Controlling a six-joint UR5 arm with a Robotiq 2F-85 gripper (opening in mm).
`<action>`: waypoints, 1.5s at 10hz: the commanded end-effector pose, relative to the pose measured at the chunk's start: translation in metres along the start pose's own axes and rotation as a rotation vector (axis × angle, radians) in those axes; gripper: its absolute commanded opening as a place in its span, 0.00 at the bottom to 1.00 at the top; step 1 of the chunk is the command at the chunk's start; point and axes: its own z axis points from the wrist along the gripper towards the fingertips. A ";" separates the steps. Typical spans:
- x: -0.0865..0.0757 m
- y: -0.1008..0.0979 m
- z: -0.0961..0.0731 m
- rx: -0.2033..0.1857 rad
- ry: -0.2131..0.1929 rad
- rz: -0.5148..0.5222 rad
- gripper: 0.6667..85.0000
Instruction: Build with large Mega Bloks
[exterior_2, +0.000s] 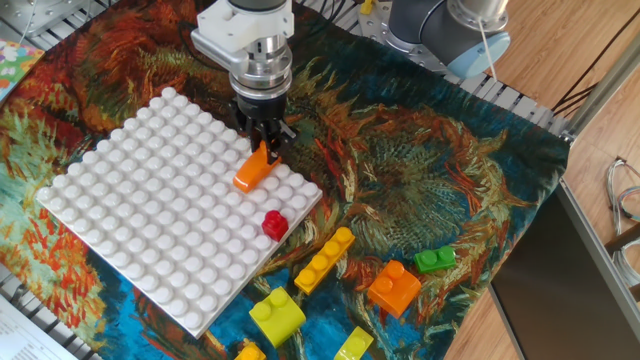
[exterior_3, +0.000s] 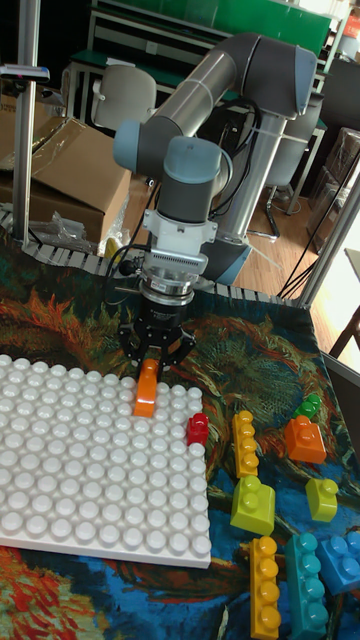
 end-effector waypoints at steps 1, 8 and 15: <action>-0.002 0.002 0.002 -0.014 -0.005 0.005 0.01; -0.003 0.001 0.009 -0.018 -0.001 -0.020 0.01; -0.015 0.007 0.000 -0.088 -0.044 -0.137 0.82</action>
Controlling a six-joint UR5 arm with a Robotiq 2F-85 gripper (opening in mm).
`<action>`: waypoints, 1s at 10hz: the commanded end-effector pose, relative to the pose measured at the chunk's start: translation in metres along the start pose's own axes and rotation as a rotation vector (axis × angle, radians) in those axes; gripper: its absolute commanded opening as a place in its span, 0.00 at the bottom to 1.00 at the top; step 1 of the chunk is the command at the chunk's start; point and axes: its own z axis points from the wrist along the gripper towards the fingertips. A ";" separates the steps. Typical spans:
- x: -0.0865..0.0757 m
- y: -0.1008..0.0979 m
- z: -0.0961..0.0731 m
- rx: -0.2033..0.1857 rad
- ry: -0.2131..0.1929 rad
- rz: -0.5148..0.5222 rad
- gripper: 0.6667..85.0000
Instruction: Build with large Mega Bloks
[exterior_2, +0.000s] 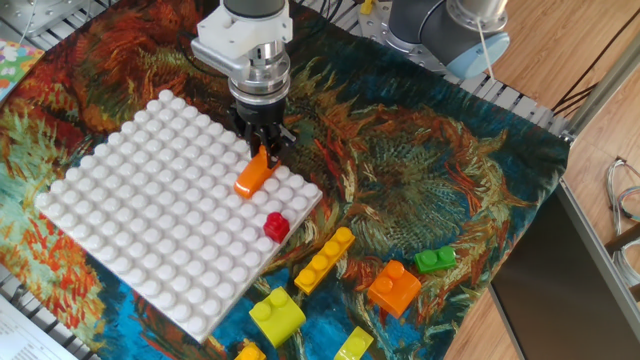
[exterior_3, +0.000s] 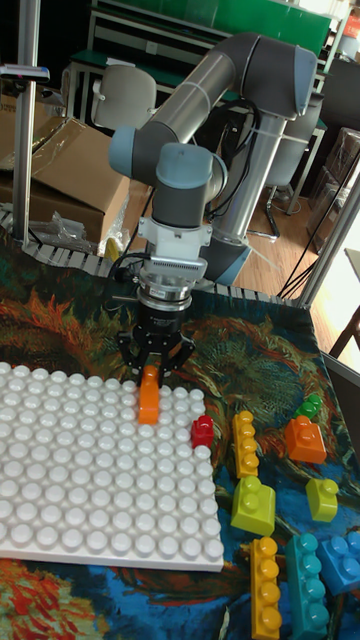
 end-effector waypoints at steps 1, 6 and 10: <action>-0.008 0.002 -0.006 -0.043 -0.024 -0.045 0.89; -0.013 0.001 -0.003 -0.042 -0.038 -0.065 0.98; -0.012 0.001 -0.003 -0.040 -0.033 -0.062 0.98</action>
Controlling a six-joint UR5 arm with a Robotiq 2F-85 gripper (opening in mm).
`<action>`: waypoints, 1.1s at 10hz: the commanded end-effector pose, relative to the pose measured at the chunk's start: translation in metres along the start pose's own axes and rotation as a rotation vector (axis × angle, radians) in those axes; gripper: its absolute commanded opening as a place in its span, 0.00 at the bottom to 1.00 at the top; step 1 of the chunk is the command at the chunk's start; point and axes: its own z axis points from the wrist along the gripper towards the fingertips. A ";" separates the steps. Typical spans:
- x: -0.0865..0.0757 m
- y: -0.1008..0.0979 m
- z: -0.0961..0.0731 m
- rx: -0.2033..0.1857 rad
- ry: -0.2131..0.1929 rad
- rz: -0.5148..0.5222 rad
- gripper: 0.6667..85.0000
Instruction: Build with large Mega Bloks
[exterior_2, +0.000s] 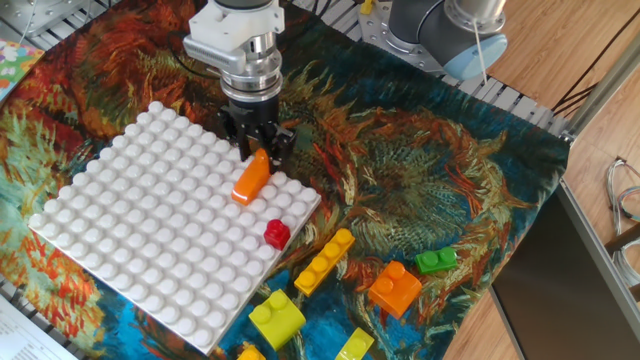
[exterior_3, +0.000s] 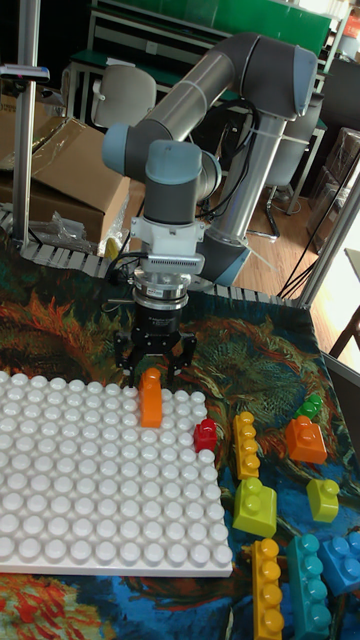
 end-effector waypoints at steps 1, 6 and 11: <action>-0.003 0.001 -0.001 -0.009 -0.006 0.007 0.98; -0.007 -0.007 -0.036 0.002 0.029 -0.012 0.93; -0.003 -0.010 -0.053 0.069 0.088 0.108 0.01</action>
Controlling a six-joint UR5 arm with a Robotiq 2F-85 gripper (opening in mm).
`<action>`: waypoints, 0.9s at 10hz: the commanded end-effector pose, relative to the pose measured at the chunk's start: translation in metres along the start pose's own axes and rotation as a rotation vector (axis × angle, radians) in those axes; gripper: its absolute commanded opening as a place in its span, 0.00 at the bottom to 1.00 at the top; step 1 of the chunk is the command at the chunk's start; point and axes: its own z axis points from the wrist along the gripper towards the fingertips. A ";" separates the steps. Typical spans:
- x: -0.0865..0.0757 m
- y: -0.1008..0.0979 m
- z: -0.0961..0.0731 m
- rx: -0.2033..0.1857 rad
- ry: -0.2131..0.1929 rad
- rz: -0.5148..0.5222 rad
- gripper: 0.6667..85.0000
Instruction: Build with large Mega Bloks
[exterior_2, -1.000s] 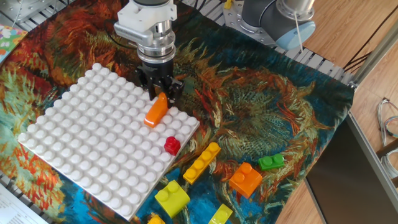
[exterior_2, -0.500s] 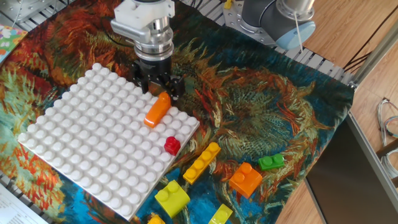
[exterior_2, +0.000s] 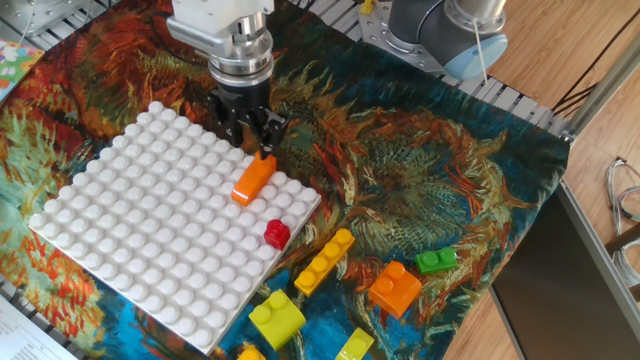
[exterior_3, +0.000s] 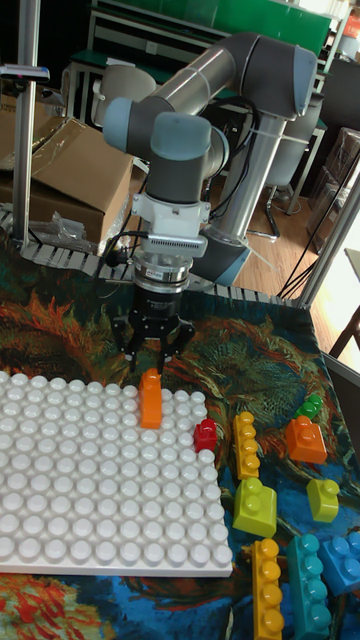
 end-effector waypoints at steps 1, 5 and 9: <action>-0.001 0.007 -0.015 0.010 0.029 0.071 0.01; -0.001 0.018 -0.007 -0.004 0.025 0.094 0.01; 0.002 0.018 0.012 0.020 0.014 0.095 0.01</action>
